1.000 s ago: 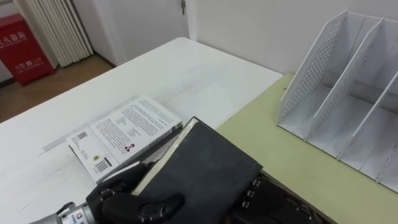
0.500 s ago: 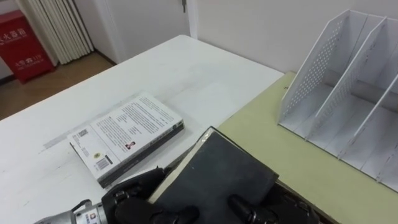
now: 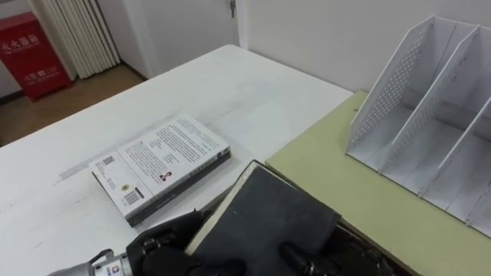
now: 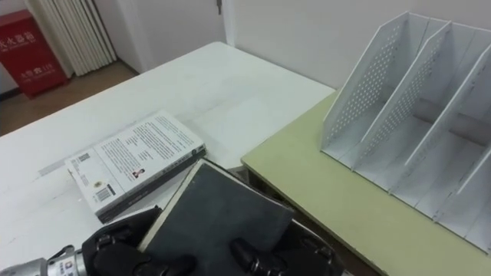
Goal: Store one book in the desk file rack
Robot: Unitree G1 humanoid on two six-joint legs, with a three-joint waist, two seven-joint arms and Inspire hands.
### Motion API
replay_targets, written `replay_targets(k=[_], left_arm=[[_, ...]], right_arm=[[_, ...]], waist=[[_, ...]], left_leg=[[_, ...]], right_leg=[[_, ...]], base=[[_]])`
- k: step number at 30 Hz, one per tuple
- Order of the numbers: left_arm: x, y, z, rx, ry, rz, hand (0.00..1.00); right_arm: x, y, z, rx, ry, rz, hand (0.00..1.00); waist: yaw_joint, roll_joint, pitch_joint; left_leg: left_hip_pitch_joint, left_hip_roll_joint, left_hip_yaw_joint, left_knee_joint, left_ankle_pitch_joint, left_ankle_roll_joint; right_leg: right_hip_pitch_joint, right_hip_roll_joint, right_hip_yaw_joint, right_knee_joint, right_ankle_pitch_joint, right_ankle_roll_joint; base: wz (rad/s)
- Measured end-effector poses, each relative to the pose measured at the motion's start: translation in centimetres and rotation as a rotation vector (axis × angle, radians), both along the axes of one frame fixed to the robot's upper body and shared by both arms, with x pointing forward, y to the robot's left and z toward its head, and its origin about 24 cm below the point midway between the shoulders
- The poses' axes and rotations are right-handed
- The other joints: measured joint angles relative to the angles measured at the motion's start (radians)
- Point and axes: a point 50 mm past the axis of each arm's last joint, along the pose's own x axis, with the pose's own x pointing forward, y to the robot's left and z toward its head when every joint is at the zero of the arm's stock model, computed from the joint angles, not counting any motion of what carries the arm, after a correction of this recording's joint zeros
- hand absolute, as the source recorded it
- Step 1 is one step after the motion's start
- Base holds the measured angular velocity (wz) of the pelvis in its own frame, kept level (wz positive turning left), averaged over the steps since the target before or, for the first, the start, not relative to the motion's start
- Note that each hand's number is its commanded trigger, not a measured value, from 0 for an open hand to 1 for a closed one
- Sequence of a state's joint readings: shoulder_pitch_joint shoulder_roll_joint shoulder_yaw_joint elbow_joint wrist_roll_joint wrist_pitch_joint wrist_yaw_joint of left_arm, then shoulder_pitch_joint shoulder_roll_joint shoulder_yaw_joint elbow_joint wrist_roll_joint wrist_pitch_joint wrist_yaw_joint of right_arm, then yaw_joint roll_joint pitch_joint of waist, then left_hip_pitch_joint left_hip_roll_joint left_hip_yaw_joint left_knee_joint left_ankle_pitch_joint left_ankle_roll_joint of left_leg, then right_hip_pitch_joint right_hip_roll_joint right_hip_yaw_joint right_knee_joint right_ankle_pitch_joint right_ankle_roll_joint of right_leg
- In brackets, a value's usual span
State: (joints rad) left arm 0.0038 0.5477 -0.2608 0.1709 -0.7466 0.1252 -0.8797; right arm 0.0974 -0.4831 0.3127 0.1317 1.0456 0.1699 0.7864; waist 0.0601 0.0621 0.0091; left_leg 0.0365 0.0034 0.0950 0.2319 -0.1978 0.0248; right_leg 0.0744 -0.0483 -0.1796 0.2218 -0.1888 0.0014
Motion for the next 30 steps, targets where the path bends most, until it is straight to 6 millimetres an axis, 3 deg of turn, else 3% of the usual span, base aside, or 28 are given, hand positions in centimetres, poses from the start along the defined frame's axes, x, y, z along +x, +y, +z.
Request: replay_targets(k=[8, 10, 15, 20, 24, 30], left_arm=[[-1.0, 0.5, -1.4, 0.042, 0.056, 0.055, 0.00], [-1.7, 0.6, -2.3, 0.061, 0.094, 0.090, 0.00], [-2.8, 0.6, -5.0, 0.087, 0.192, 0.179, 0.00], [-5.7, 0.9, -8.5, 0.210, 0.338, 0.240, 0.00], [-7.8, -0.4, -10.5, 0.231, 0.432, 0.227, 0.00], [-9.8, -0.6, -12.6, 0.302, 0.531, 0.245, 0.00]], right_arm=[[0.2, 0.1, 0.1, -0.029, -0.013, -0.025, 1.00], [0.5, 0.4, 0.5, -0.040, -0.022, -0.048, 1.00], [1.2, 0.2, 1.2, -0.091, -0.056, -0.102, 1.00], [1.8, 0.2, 1.2, -0.150, -0.083, -0.194, 1.00], [2.2, 0.4, 1.4, -0.145, -0.087, -0.241, 1.00], [3.1, 0.6, 2.5, -0.195, -0.149, -0.293, 1.00]], waist=[[-0.008, -0.001, -0.0002], [-0.027, -0.008, 0.0001], [-0.037, -0.030, 0.0000], [-0.066, -0.061, 0.0049], [-0.071, -0.063, 0.0035], [-0.085, -0.064, 0.0015]], left_leg=[[0.019, 0.000, 0.000, -0.011, 0.000, 0.000], [0.026, 0.000, 0.000, -0.024, 0.001, -0.001], [0.031, 0.001, 0.011, -0.027, 0.002, 0.000], [0.029, 0.000, 0.015, -0.029, 0.002, -0.001], [0.041, -0.001, 0.027, -0.033, 0.002, 0.000], [0.043, -0.001, 0.036, -0.033, 0.002, -0.001]], right_leg=[[0.014, 0.001, 0.000, 0.000, 0.000, 0.000], [0.014, 0.001, 0.000, -0.001, 0.000, 0.000], [0.015, 0.003, 0.013, -0.001, 0.000, 0.000], [0.013, 0.005, 0.018, -0.003, 0.000, 0.000], [0.010, 0.007, 0.038, -0.004, 0.000, 0.000], [0.009, 0.010, 0.040, -0.005, 0.000, 0.000]], base=[[0.00], [0.00], [-0.07], [-0.03], [-0.11], [-0.03]])
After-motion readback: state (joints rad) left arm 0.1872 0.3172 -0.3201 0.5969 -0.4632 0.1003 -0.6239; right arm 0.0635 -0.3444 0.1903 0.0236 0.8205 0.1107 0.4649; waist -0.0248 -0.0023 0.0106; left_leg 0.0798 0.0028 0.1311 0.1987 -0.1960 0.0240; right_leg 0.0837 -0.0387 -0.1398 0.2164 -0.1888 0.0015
